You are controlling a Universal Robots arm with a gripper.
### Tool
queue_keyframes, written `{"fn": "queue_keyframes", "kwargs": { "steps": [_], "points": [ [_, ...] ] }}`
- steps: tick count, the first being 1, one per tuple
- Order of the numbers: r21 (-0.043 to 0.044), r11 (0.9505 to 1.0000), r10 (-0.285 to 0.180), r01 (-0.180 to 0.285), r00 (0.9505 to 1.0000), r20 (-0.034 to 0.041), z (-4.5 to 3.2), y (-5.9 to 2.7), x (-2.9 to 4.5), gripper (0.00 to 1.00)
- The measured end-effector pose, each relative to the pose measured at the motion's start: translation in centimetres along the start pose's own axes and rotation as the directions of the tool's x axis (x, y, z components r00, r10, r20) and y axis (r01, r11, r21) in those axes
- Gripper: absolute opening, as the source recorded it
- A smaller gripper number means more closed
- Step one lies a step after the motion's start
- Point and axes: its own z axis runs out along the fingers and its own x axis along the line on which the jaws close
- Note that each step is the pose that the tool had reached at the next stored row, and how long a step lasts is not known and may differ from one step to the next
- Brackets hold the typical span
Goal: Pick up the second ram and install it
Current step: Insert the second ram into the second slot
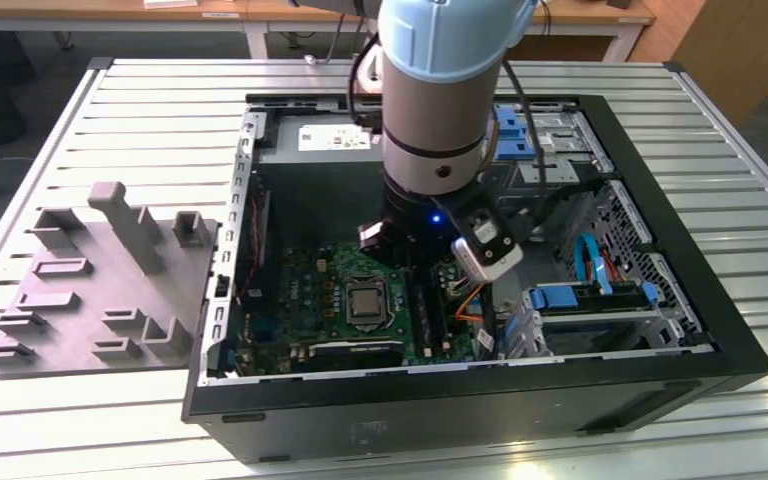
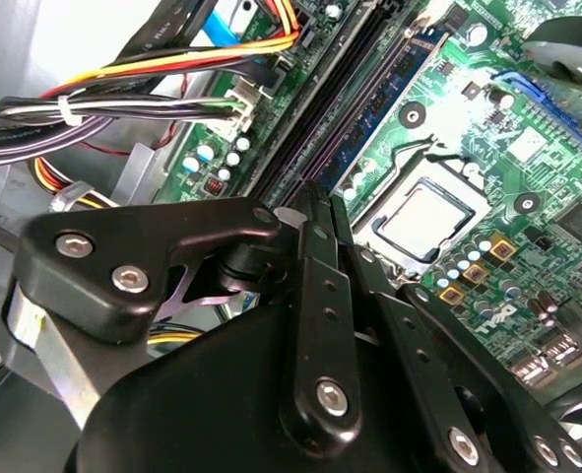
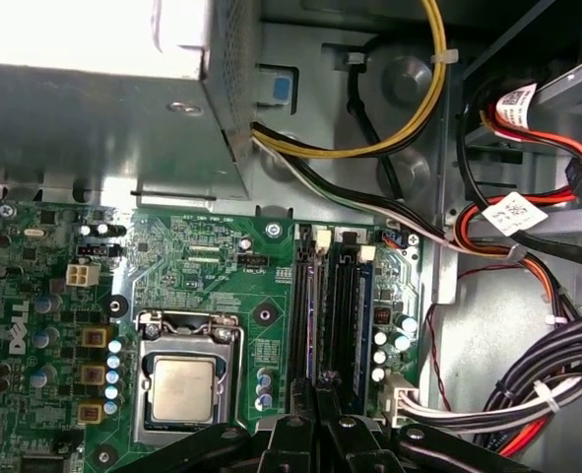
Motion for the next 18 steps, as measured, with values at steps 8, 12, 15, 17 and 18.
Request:
{"fn": "queue_keyframes", "kwargs": {
  "steps": [8, 12, 15, 17, 18],
  "points": [
    [-0.0002, 1.0, 0.0, 0.0, 1.0, 0.0001, 0.16, 0.0, -0.11, 0.13],
    [-0.0001, 1.0, 0.0, 0.0, 1.0, 0.0001, 0.17, 0.0, -0.14, 0.13],
    [-0.0003, 1.0, 0.0, 0.0, 1.0, 0.0001, 0.17, 0.01, 0.04, 0.13],
    [-0.0002, 1.0, 0.0, 0.0, 1.0, 0.0001, 0.17, 0.01, 0.09, 0.13],
    [-0.0003, 1.0, 0.0, 0.0, 1.0, 0.0001, 0.17, 0.01, 0.09, 0.13]
  ]
}}
